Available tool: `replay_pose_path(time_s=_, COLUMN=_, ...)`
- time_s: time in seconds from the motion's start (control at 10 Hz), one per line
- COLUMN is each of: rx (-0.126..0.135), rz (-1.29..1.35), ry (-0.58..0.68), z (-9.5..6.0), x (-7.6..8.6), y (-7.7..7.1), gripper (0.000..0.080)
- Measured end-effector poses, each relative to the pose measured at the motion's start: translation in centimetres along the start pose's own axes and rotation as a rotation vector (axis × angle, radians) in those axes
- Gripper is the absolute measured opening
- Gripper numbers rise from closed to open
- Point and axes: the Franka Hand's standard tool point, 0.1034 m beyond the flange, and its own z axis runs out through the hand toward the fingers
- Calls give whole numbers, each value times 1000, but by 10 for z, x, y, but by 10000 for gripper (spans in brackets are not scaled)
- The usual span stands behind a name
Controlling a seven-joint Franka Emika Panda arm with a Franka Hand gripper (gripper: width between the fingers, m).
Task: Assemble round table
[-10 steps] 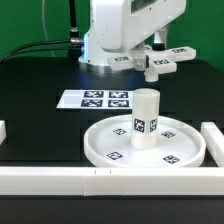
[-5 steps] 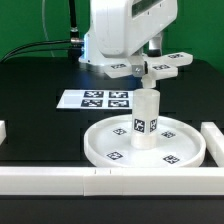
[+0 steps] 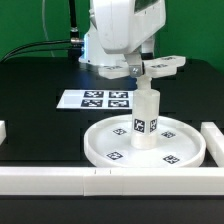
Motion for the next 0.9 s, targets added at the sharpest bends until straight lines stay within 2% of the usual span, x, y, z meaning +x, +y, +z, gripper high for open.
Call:
replay_pose_path(time_s=0.3, rx=11, rz=32, ry=-6, z=7, x=-5, y=-7, gripper=448)
replay_pose_path(time_s=0.9, rx=14, rz=61, ry=-7, z=8, x=-1, y=-12, gripper=448)
